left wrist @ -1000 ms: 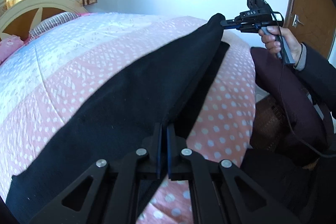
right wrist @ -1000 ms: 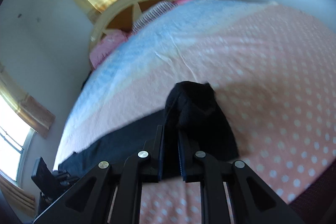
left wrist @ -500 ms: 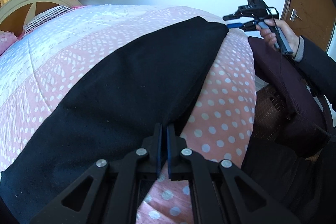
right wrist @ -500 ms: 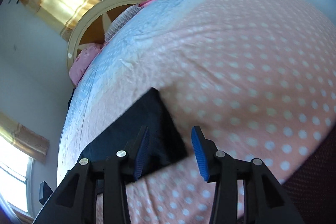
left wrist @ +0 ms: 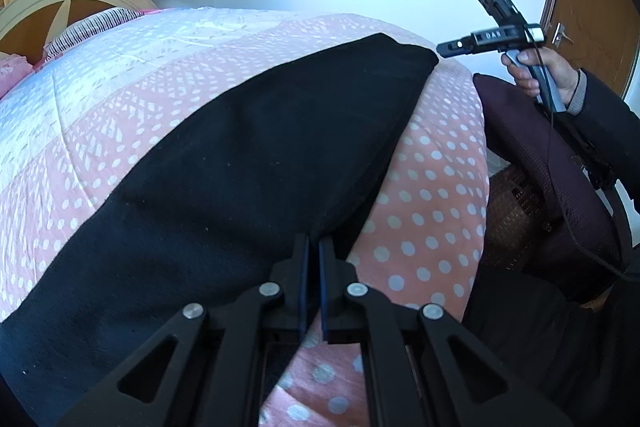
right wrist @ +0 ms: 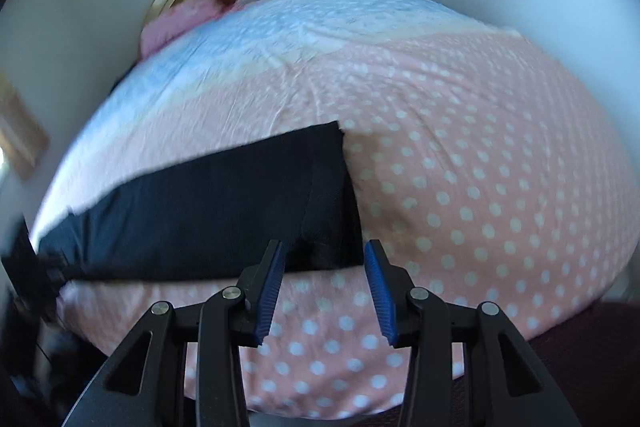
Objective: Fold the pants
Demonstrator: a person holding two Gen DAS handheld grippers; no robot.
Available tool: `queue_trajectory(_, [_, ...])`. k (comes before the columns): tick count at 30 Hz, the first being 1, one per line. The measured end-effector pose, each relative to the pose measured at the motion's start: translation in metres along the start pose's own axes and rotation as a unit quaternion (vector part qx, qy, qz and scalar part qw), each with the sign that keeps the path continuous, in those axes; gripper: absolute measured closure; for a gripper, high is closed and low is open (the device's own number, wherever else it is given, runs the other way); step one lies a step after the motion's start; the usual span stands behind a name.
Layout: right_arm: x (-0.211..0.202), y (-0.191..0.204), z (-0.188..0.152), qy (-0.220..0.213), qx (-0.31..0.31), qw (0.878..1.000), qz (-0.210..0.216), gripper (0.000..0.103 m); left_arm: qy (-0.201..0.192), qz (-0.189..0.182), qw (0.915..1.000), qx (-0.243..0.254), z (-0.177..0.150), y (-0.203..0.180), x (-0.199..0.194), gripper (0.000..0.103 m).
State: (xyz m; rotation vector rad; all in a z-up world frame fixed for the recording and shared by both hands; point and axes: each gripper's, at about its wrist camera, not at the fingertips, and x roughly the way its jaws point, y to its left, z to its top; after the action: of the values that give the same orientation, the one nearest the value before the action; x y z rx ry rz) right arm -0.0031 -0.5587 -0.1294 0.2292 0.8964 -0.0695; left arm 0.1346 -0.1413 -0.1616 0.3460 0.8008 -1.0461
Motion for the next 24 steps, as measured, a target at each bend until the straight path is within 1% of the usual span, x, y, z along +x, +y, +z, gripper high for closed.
queue_trajectory(1, [0.002, 0.004, 0.0, 0.004, -0.017, 1.0, -0.007, 0.065, 0.0, 0.001, 1.0, 0.0, 0.001, 0.0, 0.0, 0.098])
queue_trajectory(3, [0.01, 0.009, -0.002, 0.011, -0.037, 0.999, -0.015, 0.081, 0.001, 0.0, 1.0, 0.001, 0.0, 0.0, 0.0, 0.098])
queue_trajectory(4, [0.014, 0.011, -0.002, 0.019, -0.042, 0.999, -0.011, 0.099, 0.001, 0.0, 1.0, 0.001, 0.0, 0.0, 0.001, 0.098])
queue_trajectory(5, [0.018, 0.013, -0.003, 0.027, -0.052, 0.998, -0.012, 0.101, 0.001, -0.001, 1.0, 0.001, 0.0, 0.0, 0.001, 0.098])
queue_trajectory(6, [0.019, 0.014, -0.005, 0.03, -0.058, 0.998, -0.018, 0.101, 0.001, -0.001, 1.0, 0.002, 0.0, 0.0, 0.0, 0.098])
queue_trajectory(7, [0.02, 0.011, -0.007, 0.039, -0.06, 0.997, -0.038, 0.101, 0.001, -0.002, 1.0, 0.002, 0.0, 0.001, 0.0, 0.097])
queue_trajectory(9, [0.023, 0.0, -0.006, 0.047, -0.046, 0.996, -0.052, 0.101, -0.001, -0.004, 1.0, -0.001, -0.001, 0.002, 0.0, 0.097])
queue_trajectory(10, [0.022, -0.007, -0.006, 0.044, -0.036, 0.997, -0.058, 0.101, -0.003, -0.005, 1.0, -0.003, -0.001, 0.003, 0.001, 0.097])
queue_trajectory(11, [0.022, -0.013, -0.006, 0.041, -0.031, 0.996, -0.07, 0.103, -0.004, -0.006, 1.0, -0.005, -0.002, 0.003, 0.001, 0.096])
queue_trajectory(13, [0.023, -0.016, -0.006, 0.042, -0.033, 0.993, -0.105, 0.103, -0.008, -0.006, 0.9999, -0.005, -0.002, 0.003, 0.0, 0.096])
queue_trajectory(14, [0.022, -0.019, -0.004, 0.038, -0.026, 0.993, -0.106, 0.103, -0.009, -0.005, 0.9999, -0.004, -0.002, 0.002, 0.0, 0.096])
queue_trajectory(16, [0.013, -0.024, 0.002, 0.014, 0.004, 0.996, -0.084, 0.103, -0.014, 0.004, 0.9999, 0.002, -0.002, -0.002, -0.004, 0.096])
queue_trajectory(18, [0.009, -0.024, 0.011, 0.003, 0.019, 0.997, -0.071, 0.102, -0.024, 0.014, 0.9995, 0.013, -0.001, -0.006, -0.011, 0.095])
queue_trajectory(19, [0.009, -0.022, 0.015, 0.0, 0.025, 0.998, -0.059, 0.096, -0.037, 0.015, 0.9991, 0.011, 0.0, -0.007, -0.02, 0.095])
queue_trajectory(20, [0.009, -0.019, 0.019, -0.002, 0.029, 0.998, -0.05, 0.077, -0.048, 0.017, 0.9987, 0.008, 0.002, -0.007, -0.027, 0.092])
queue_trajectory(21, [0.01, -0.016, 0.024, -0.006, 0.037, 0.999, -0.037, 0.065, -0.055, 0.02, 0.9983, 0.006, 0.003, -0.006, -0.032, 0.088])
queue_trajectory(22, [0.012, -0.012, 0.029, -0.013, 0.044, 0.999, -0.026, 0.047, -0.068, 0.027, 0.9973, 0.006, 0.003, -0.004, -0.04, 0.085])
queue_trajectory(23, [0.015, -0.007, 0.034, -0.021, 0.05, 0.998, -0.018, 0.046, -0.081, 0.041, 0.9958, 0.005, 0.004, -0.001, -0.049, 0.072])
queue_trajectory(24, [0.019, -0.005, 0.04, -0.028, 0.056, 0.998, -0.01, 0.046, -0.09, 0.057, 0.9943, 0.003, 0.003, 0.002, -0.054, 0.054])
